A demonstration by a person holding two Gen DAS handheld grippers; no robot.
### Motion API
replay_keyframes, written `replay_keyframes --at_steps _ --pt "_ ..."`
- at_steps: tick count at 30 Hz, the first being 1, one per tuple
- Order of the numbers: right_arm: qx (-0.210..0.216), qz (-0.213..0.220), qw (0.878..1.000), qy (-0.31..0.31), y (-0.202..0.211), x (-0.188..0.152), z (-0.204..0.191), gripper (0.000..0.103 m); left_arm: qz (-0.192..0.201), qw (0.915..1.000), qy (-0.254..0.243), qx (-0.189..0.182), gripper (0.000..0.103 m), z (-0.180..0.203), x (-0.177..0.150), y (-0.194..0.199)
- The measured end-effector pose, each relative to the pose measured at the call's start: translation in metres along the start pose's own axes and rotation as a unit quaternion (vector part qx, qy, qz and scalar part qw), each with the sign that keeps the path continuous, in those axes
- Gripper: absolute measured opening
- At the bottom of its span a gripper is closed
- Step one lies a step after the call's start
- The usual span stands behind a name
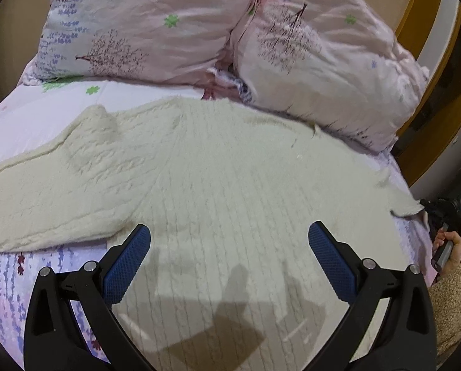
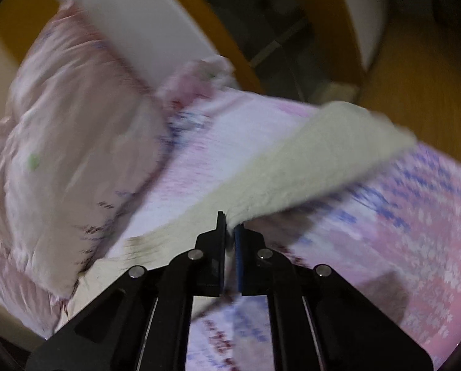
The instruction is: Fold small clothes
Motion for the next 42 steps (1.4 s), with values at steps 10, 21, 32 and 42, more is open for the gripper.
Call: replay_keyframes --at_steps 10,21,32,42 --pt "0.177 -0.105 0.959 0.197 -0.017 -0.091 -0.199 0.005 0.003 0.9986 0.015 -0.050 0.102 0.010 0.016 -0.001" --pt "0.194 -0.290 0.922 0.165 -0.086 -0.216 -0.223 0.036 -0.018 0.9907 0.058 -0.122 0.102 0.021 0.020 -0.013" --pt "0.136 -0.208 0.969 0.011 -0.097 -0.159 -0.172 0.021 -0.043 0.9809 0.101 -0.160 0.100 0.015 0.025 -0.025" --pt "0.207 -0.260 0.884 0.330 -0.075 -0.253 -0.319 0.024 -0.073 0.9618 0.173 -0.199 0.090 0.001 0.023 -0.037"
Point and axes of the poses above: each gripper's, at about its wrist camera, not at the fingertips, and y roughly against the way its jaws point, z to its right, x to its top, the point moved 5 cm from there along -y, roughly the way its jaws point, and after that the axes turned 14 degrees about x, right-handed, at the moved point
